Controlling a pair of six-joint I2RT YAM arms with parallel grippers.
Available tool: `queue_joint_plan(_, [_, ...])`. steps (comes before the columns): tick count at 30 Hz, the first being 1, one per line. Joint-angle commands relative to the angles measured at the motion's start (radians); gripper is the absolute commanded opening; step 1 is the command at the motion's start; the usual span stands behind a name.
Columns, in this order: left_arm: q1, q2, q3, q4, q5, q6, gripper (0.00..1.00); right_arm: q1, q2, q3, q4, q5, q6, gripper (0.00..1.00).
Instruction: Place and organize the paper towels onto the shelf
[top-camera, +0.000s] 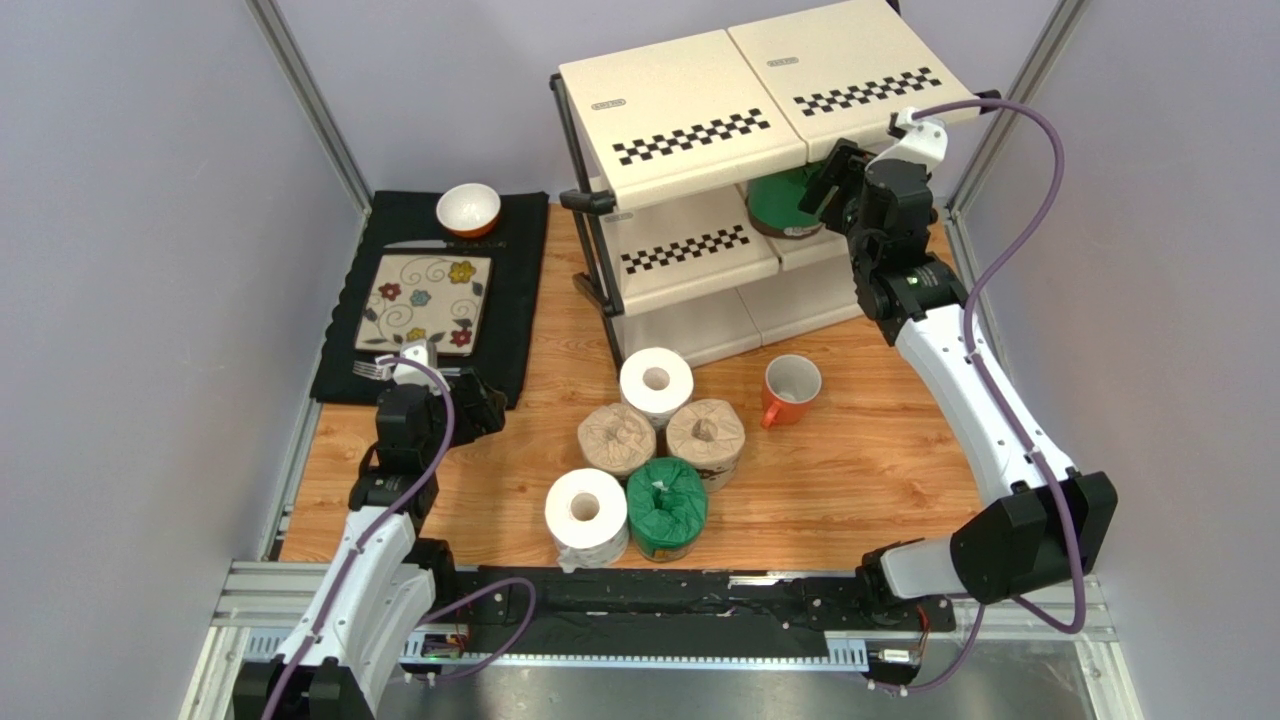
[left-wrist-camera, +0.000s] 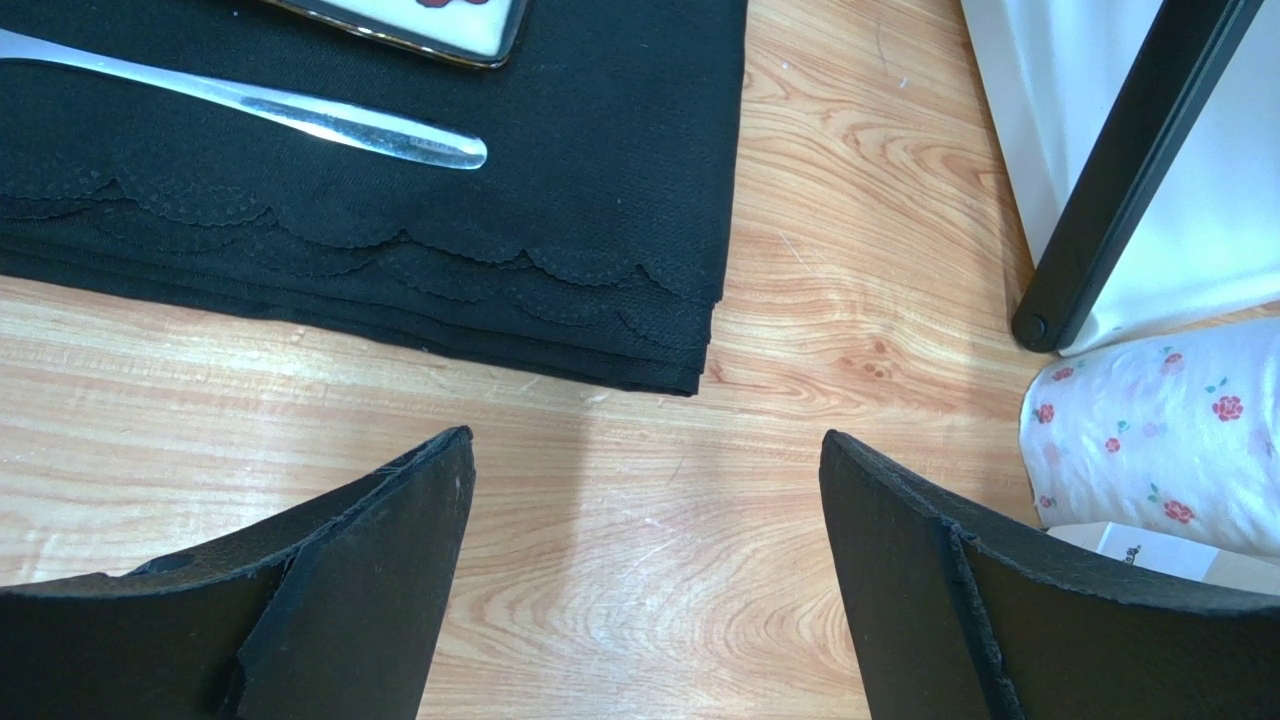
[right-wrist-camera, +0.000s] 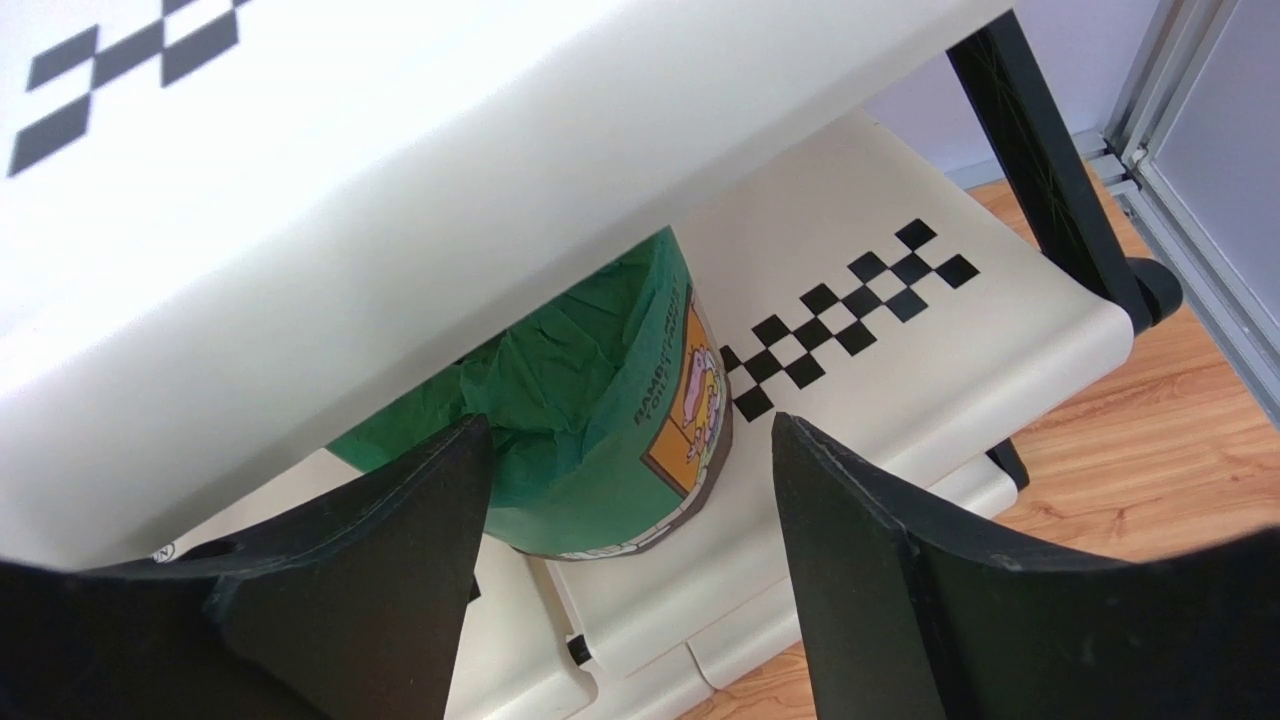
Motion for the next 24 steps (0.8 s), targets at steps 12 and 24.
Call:
queue_joint_plan(12, [0.004, 0.0, 0.032, 0.021, 0.024, 0.004, 0.93, 0.002, -0.462, -0.293, -0.045, -0.223, 0.081, 0.76])
queue_joint_plan(24, [0.004, 0.006, 0.035, 0.015, 0.029, 0.004, 0.93, 0.525, -0.528, -0.526, -0.444, -0.226, 0.271, 0.83])
